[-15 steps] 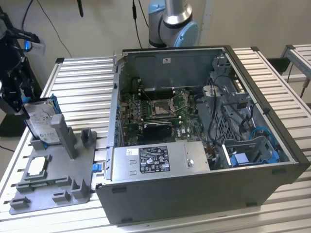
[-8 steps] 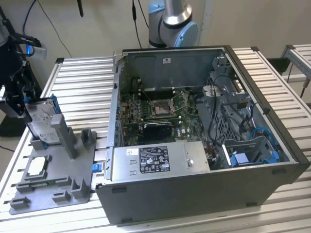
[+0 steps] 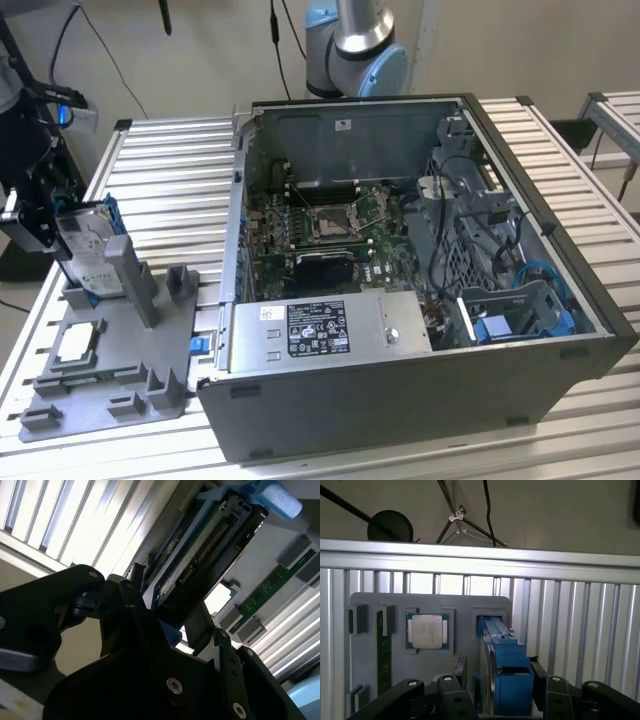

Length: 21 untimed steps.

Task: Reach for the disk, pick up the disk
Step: 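Pick up the disk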

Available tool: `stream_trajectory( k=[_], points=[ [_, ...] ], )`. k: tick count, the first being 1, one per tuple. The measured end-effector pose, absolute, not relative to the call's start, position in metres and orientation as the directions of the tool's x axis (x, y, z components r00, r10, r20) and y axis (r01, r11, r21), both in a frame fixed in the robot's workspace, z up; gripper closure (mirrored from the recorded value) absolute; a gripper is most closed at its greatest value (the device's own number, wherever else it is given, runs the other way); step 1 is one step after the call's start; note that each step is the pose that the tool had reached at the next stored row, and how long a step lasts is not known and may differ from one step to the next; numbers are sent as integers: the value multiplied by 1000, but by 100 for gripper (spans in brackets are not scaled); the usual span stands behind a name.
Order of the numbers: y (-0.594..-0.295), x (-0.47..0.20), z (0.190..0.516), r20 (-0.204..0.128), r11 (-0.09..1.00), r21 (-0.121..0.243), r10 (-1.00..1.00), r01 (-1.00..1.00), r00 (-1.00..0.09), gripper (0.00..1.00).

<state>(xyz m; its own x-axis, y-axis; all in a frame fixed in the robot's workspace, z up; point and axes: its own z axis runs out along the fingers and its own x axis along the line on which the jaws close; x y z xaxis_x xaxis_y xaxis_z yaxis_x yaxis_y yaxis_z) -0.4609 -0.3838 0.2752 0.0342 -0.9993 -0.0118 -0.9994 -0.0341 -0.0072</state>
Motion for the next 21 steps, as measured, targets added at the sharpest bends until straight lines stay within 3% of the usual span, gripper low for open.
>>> stream_trajectory(
  k=[21],
  points=[
    [-384,-462,268,-12,-34,-8,-999,-999,34,0]
  ],
)
